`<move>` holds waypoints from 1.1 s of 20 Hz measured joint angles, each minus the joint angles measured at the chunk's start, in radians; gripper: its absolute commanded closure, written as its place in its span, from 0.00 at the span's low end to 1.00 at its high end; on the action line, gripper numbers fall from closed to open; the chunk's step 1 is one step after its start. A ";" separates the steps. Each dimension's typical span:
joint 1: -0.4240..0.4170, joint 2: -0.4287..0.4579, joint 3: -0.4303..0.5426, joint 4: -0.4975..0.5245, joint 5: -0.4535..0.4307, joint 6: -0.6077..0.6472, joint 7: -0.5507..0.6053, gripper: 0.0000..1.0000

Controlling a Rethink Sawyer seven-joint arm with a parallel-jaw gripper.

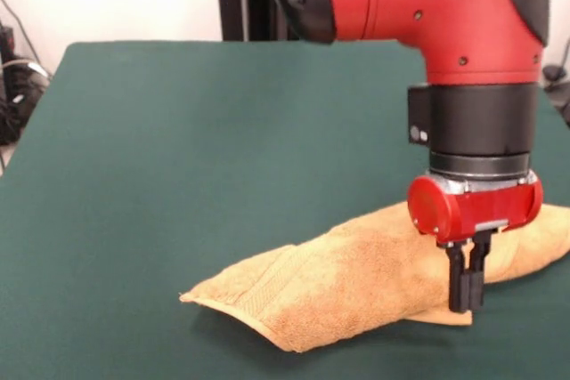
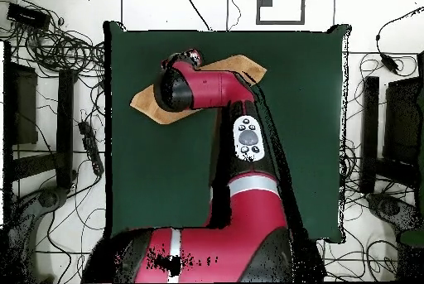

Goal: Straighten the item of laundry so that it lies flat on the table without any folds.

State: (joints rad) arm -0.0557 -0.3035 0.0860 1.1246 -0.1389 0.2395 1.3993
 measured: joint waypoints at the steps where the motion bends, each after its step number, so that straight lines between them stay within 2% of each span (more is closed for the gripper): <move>1: 0.009 0.002 -0.015 -0.014 0.009 0.018 0.000 1.00; 4: 0.021 0.005 -0.048 -0.055 0.033 0.057 0.000 1.00; 5: 0.024 0.006 -0.058 -0.068 0.040 0.070 0.000 0.00; 12: 0.005 0.006 -0.090 -0.120 0.089 0.078 0.000 0.00; 22: -0.017 0.012 -0.085 -0.138 0.142 0.092 0.000 0.00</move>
State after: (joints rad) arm -0.0730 -0.2915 0.0014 0.9870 0.0027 0.3315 1.3993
